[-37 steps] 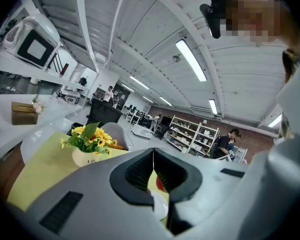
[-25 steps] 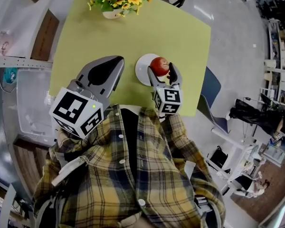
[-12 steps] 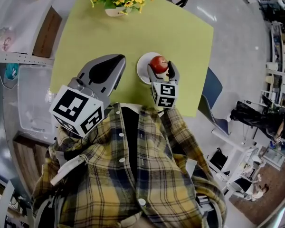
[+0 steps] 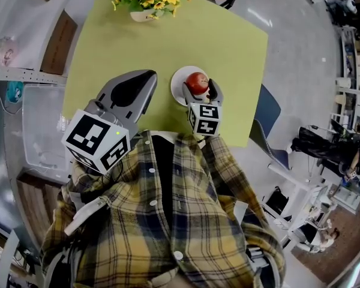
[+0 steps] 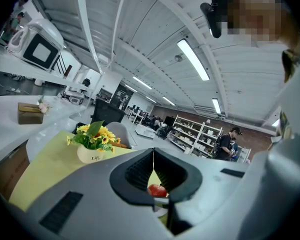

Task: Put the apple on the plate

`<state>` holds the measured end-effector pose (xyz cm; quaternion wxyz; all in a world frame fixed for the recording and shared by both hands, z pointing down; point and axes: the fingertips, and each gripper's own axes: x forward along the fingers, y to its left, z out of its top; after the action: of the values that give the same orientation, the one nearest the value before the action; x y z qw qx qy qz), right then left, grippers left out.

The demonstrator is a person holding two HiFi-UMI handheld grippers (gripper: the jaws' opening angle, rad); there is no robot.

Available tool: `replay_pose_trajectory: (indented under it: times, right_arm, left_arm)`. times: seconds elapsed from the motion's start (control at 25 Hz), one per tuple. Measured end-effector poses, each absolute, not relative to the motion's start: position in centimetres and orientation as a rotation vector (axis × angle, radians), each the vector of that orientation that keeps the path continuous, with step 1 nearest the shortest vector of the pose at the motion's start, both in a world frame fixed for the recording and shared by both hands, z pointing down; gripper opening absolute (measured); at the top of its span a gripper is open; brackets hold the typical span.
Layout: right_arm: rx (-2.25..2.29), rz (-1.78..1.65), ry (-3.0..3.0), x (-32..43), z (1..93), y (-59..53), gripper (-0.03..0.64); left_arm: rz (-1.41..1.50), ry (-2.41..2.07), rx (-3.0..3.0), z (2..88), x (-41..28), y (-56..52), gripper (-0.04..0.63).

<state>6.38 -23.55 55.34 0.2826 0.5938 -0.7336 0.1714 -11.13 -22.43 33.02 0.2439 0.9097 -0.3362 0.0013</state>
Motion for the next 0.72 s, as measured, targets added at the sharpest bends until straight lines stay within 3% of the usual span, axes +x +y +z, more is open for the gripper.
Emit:
replay_pose_trajectory:
  times: [0.72]
  right_arm:
    - [1.561,0.589,-2.018,5.82,54.74,-22.78,0.364]
  left_arm:
    - [-0.012,-0.927,2.495,32.7,-11.03,-22.07,0.009]
